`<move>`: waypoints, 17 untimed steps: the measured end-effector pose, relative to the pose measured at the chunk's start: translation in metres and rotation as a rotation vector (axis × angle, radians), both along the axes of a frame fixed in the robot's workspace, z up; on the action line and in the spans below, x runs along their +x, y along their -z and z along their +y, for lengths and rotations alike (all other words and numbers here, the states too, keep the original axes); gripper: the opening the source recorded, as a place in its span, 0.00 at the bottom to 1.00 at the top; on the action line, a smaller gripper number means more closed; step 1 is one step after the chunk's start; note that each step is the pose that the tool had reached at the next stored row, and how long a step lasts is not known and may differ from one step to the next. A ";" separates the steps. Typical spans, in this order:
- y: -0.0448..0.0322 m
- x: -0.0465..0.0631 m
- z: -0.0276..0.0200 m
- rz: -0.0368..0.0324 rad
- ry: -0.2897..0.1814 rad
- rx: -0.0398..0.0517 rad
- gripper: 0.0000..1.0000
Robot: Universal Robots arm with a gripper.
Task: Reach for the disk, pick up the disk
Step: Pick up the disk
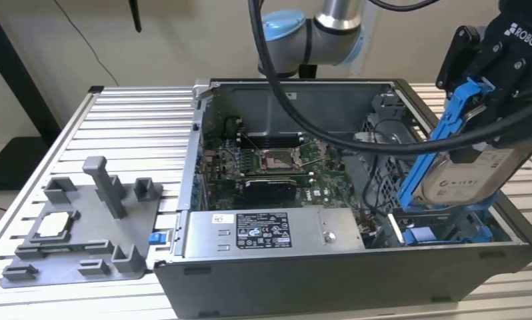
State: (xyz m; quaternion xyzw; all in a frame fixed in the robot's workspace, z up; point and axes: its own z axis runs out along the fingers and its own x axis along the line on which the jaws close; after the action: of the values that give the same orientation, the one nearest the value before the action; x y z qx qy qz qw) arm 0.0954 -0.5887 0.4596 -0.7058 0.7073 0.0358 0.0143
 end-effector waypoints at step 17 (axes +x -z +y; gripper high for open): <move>0.0083 0.031 0.0008 0.0000 0.000 0.0006 0.00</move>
State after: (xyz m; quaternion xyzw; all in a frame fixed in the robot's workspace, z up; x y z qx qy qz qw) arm 0.1261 -0.5879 0.4514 -0.7059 0.7073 0.0360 0.0145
